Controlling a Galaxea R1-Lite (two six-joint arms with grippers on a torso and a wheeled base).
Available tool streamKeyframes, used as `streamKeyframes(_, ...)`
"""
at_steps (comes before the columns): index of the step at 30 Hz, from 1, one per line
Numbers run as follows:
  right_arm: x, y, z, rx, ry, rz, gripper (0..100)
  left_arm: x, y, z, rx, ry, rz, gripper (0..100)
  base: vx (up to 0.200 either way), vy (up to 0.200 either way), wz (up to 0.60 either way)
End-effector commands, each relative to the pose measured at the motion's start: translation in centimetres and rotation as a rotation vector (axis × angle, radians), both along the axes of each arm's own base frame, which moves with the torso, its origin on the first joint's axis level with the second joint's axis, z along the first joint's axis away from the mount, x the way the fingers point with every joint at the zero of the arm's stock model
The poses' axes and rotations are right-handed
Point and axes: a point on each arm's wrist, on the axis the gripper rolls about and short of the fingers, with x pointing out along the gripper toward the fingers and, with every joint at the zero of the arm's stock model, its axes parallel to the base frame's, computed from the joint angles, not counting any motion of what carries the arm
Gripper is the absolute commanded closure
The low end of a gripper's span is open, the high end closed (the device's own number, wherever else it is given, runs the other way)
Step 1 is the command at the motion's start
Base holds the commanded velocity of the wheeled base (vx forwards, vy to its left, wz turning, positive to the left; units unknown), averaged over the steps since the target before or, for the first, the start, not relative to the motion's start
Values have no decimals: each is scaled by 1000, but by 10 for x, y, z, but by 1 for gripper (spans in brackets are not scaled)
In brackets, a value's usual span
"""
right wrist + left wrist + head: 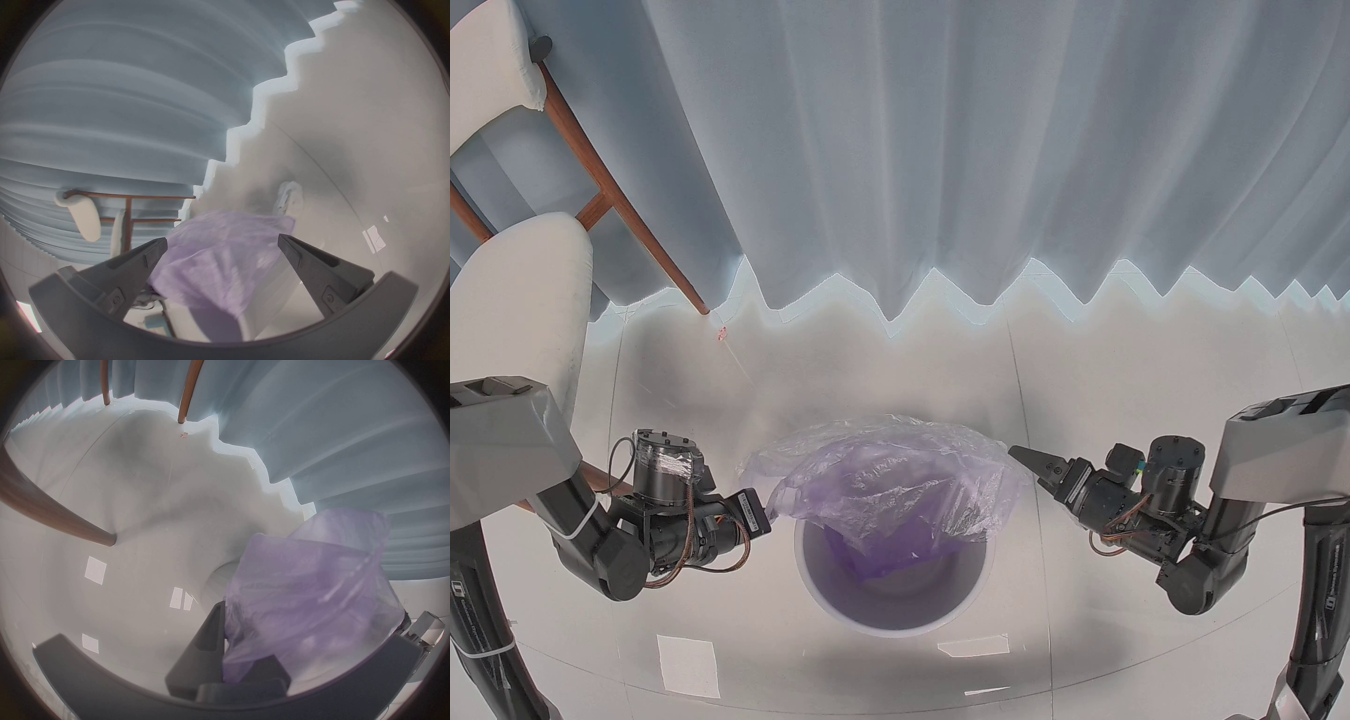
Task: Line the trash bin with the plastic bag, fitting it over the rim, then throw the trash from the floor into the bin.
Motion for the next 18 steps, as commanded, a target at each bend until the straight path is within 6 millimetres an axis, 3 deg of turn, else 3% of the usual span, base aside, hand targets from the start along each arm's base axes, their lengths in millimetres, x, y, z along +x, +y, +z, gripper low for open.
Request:
streamKeyframes(1, -52, -4, 67, 51, 6, 171, 0, -20, 3, 18, -4, -23, -6, 100, 0, 0, 0)
streamKeyframes(5, -67, 15, 89, 24, 88, 246, 0, -51, 6, 11, 18, 33, -23, 100, 0, 0, 0)
streamKeyframes(9, -83, 26, 105, 40, 140, 274, 0, -78, 14, 21, 6, 7, -21, 100, 0, 0, 0)
streamKeyframes(13, -91, 35, 104, 39, 193, 307, 0, -90, 15, 28, 3, -25, -31, 100, 0, 0, 0)
streamKeyframes(18, -97, 50, 89, 7, 255, 336, 0, -119, 8, 34, 53, -51, -148, 100, 0, 0, 0)
